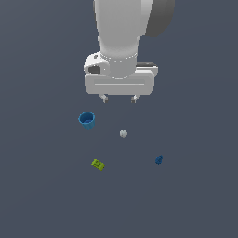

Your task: Pick up a designated object from a clutter of objects.

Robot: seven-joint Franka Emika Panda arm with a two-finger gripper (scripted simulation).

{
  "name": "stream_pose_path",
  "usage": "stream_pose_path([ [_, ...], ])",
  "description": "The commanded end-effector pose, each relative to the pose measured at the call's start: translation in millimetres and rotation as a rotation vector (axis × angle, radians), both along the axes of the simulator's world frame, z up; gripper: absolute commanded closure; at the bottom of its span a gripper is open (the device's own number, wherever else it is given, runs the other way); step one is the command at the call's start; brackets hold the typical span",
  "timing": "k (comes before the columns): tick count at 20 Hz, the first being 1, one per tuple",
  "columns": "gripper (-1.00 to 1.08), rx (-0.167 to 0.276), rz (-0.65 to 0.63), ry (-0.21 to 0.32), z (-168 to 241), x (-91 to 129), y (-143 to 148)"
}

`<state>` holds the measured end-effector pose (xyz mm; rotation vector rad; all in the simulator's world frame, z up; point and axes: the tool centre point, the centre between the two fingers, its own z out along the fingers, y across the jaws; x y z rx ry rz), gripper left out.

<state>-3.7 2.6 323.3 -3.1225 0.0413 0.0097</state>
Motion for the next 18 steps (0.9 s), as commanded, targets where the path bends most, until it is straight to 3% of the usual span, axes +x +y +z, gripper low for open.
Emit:
stream_pose_path([
  [1, -0.92, 0.0, 0.0, 0.0, 0.0, 0.0, 0.0],
  [18, -0.92, -0.004, 0.034, 0.006, -2.6, 7.4, 5.0],
])
